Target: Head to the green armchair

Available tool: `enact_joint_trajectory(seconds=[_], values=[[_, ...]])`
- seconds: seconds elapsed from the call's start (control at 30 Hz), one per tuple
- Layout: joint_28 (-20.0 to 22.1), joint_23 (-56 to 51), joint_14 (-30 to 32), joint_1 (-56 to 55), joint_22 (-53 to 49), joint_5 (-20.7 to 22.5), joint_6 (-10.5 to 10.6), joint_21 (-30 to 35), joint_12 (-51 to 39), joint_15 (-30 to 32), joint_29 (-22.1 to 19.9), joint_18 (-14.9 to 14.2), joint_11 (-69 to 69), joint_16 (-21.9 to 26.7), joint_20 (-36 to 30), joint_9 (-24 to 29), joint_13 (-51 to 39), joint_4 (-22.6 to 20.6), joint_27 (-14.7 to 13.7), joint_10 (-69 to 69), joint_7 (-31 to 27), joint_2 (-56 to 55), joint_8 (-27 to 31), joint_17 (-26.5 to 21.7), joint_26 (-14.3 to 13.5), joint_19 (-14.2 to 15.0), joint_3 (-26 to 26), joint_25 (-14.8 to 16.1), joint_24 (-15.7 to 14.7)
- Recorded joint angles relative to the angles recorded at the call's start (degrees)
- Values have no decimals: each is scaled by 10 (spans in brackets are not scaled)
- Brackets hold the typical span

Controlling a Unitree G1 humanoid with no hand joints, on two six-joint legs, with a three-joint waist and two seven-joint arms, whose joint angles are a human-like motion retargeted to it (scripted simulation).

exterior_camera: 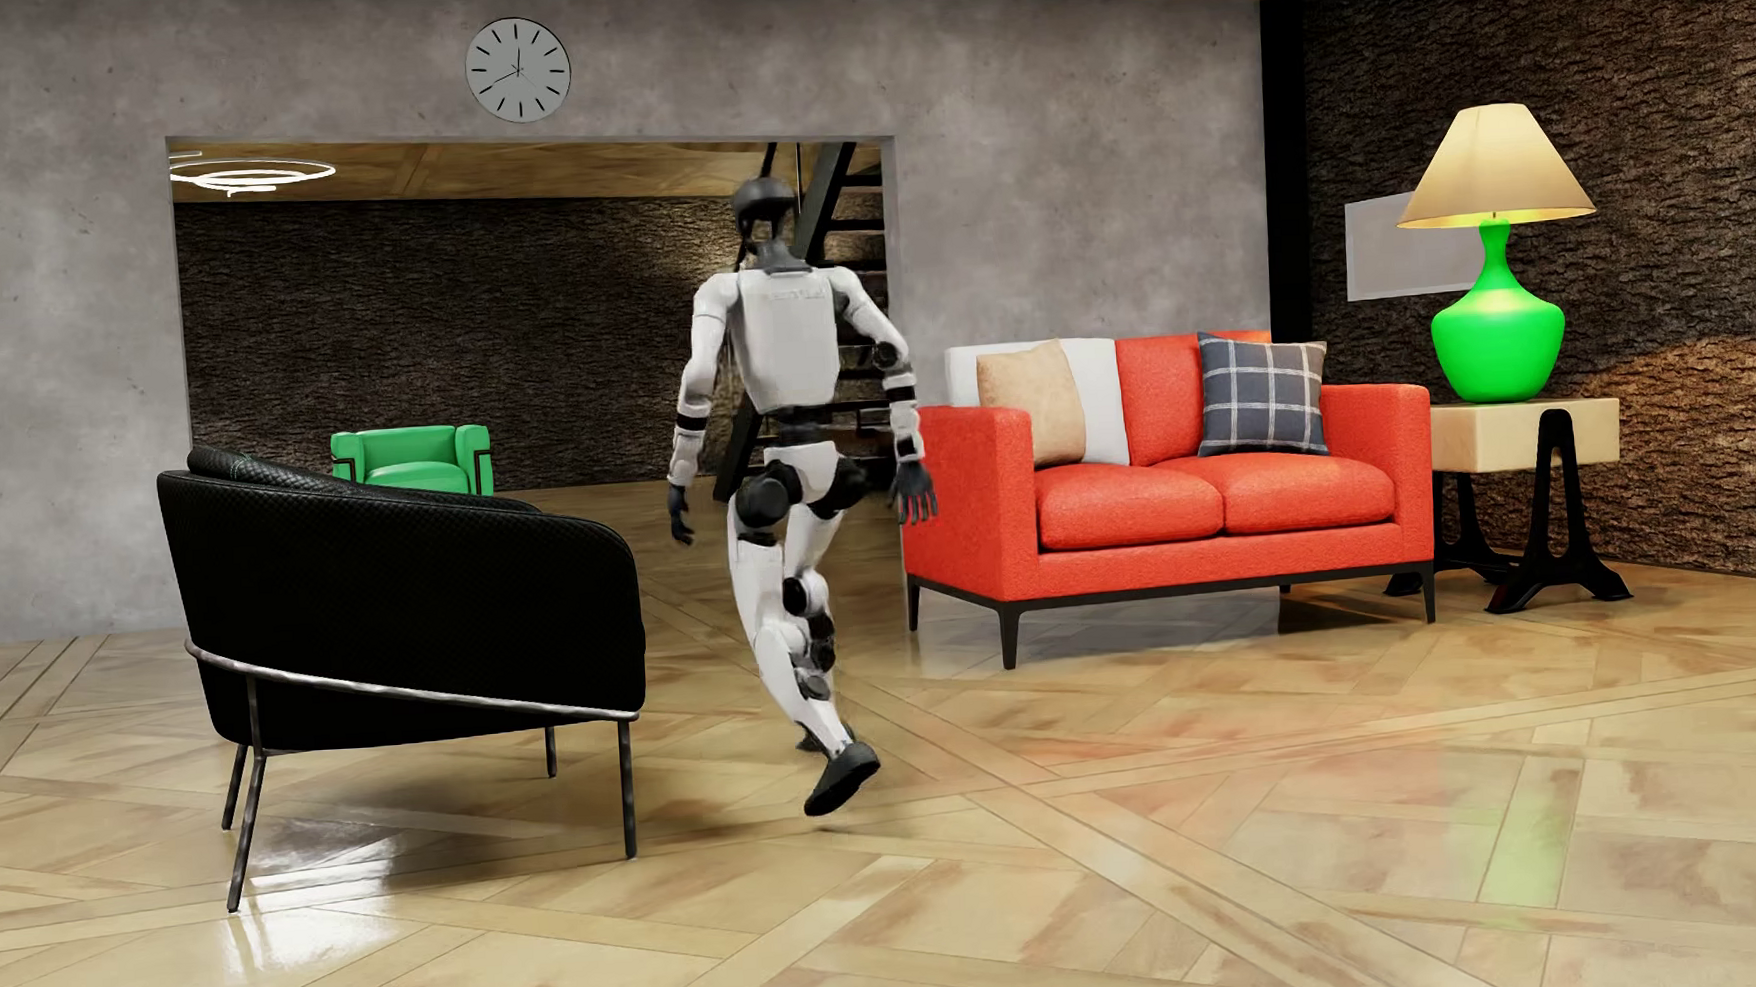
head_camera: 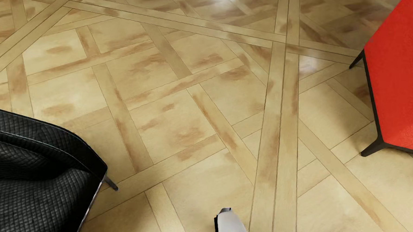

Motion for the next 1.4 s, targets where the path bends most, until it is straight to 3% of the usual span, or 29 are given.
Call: enact_joint_trajectory(seconds=[0.03, 0.1, 0.13, 0.23, 0.3, 0.4, 0.47, 0.53, 0.57, 0.6, 0.67, 0.7, 0.77, 0.8, 0.83, 0.9, 0.93, 0.97, 1.0, 1.03, 1.07, 1.1, 1.13, 1.17, 1.2, 1.23, 1.27, 1.33, 1.4], values=[[0, 23, 43, 14, 1, 15, 12, 16, 2, 19, 0, 0, 35, 0, 14, 3, -5, 8, 0, 8, 0, -11, 0, 2, 0, 0, -10, 0, 0], [0, 31, 160, -43, 25, 48, 24, 25, 22, -48, 0, 0, 54, -4, 14, -15, 2, 17, 0, 102, 0, 25, 0, 4, 0, 0, -10, 0, 0], [0, 14, 165, -93, 40, 66, 27, 7, 25, -86, 0, 0, 54, -6, 9, -19, 9, 4, 0, 182, 0, 53, 0, 5, 0, 0, 23, 0, 0], [0, -38, 63, -249, 58, 138, 34, 18, 61, -159, 0, 0, -27, -14, -16, 7, -46, -34, 0, 397, 0, 225, 0, 1, 0, 0, 121, 0, 0], [0, -99, 20, -373, 72, 156, 31, -50, 88, -227, 0, 0, -93, -11, -54, 10, -89, -61, 0, 378, 0, 340, 0, -3, 0, 0, 179, 0, 0], [0, -196, 56, -463, 97, 122, 26, -154, 134, -320, 0, 0, -149, -15, -77, 2, -150, -76, 0, 134, 0, 489, 0, -16, 0, 0, 264, 0, 0], [0, -248, 74, -488, 102, 111, 29, -197, 161, -362, 0, 0, -164, -16, -80, -19, -198, -75, 0, -51, 0, 557, 0, -27, 0, 0, 287, 0, 0], [0, -279, 63, -512, 107, 69, 27, -232, 176, -342, 0, 0, -151, -15, -80, -27, -215, -65, 0, -37, 0, 605, 0, -32, 0, 0, 330, 0, 0], [0, -280, 107, -537, 122, 38, 15, -242, 174, -297, 0, 0, -116, -15, -89, -27, -211, -72, 0, 43, 0, 613, 0, -27, 0, 0, 340, 0, 0], [0, -260, 114, -545, 153, 4, -8, -243, 162, -216, 0, 0, -49, -17, -101, -20, -197, -98, 0, 118, 0, 607, 0, -10, 0, 0, 336, 0, 0], [0, -216, 51, -486, 156, 9, -4, -208, 137, -58, 0, 0, 213, -32, -88, -18, -174, -123, 0, 166, 0, 499, 0, -7, 0, 0, 298, 0, 0], [0, -185, 42, -431, 130, 7, -10, -171, 128, -65, 0, 0, 335, -38, -79, -11, -171, -146, 0, 145, 0, 436, 0, -4, 0, 0, 254, 0, 0], [0, -142, 46, -330, 63, 43, 18, -135, 95, -76, 0, 0, 416, -49, -49, -7, -129, -157, 0, 82, 0, 317, 0, 1, 0, 0, 162, 0, 0], [0, -136, 46, -267, 21, 58, 34, -144, 80, -61, 0, 0, 377, -53, -44, -3, -90, -157, 0, 44, 0, 268, 0, 0, 0, 0, 126, 0, 0], [0, -40, 43, -212, -17, 68, 34, -90, 63, -18, 0, 0, 284, -50, -21, 0, -90, -154, 0, 12, 0, 228, 0, 21, 0, 0, 102, 0, 0], [0, -28, 27, -116, -100, 75, 42, -32, 31, 58, 0, 0, 39, -49, 4, -5, -36, -141, 0, -39, 0, 170, 0, 8, 0, 0, 54, 0, 0], [0, -13, 7, -76, -131, 68, 36, -18, 9, -23, 0, 0, -73, -42, 21, -8, -17, -138, 0, -50, 0, 158, 0, 11, 0, 0, 36, 0, 0], [0, -9, -15, -51, -154, 60, 31, 3, -9, -196, 0, 0, -136, -35, 28, -14, 1, -132, 0, -51, 0, 143, 0, 10, 0, 0, 17, 0, 0], [0, -3, -37, -32, -167, 52, 28, 12, -21, -311, 0, 0, -121, -31, 43, -18, 16, -121, 0, -45, 0, 127, 0, 12, 0, 0, -1, 0, 0], [0, 3, -35, -13, -168, 54, 28, 24, -27, -314, 0, 0, -125, -30, 54, -16, 28, -109, 0, -31, 0, 113, 0, 13, 0, 0, -21, 0, 0], [0, 13, -8, 12, -150, 65, 34, 34, -25, -211, 0, 0, -113, -35, 66, -13, 35, -95, 0, -16, 0, 102, 0, 13, 0, 0, -33, 0, 0], [0, 20, 63, 10, -127, 82, 42, 41, -16, -61, 0, 0, -88, -43, 72, -24, 38, -85, 0, 19, 0, 81, 0, 15, 0, 0, -29, 0, 0], [0, 30, 177, -14, -79, 109, 62, 56, -4, 14, 0, 0, -40, -57, 64, -27, 31, -58, 0, 111, 0, 78, 0, 16, 0, 0, -19, 0, 0], [0, 29, 273, -40, -22, 126, 65, 52, 9, 13, 0, 0, -8, -68, 47, -20, 20, -49, 0, 209, 0, 109, 0, 14, 0, 0, -5, 0, 0], [0, 18, 266, -108, 25, 142, 59, 43, 16, -1, 0, 0, -4, -62, 18, -14, -1, -50, 0, 331, 0, 144, 0, 21, 0, 0, 9, 0, 0], [0, -11, 174, -165, 74, 154, 61, 24, 13, -31, 0, 0, -19, -69, -18, -1, -19, -41, 0, 429, 0, 200, 0, 13, 0, 0, 35, 0, 0], [0, -36, 87, -214, 110, 154, 47, 5, 25, -61, 0, 0, -33, -67, -38, -1, -40, -50, 0, 474, 0, 253, 0, 14, 0, 0, 80, 0, 0], [0, -99, 28, -304, 148, 140, 26, -34, 68, -130, 0, 0, -74, -62, -62, -4, -92, -61, 0, 429, 0, 353, 0, 4, 0, 0, 155, 0, 0], [0, -167, 50, -353, 160, 115, 12, -102, 118, -204, 0, 0, -116, -51, -73, -11, -137, -66, 0, 243, 0, 444, 0, -8, 0, 0, 209, 0, 0]])
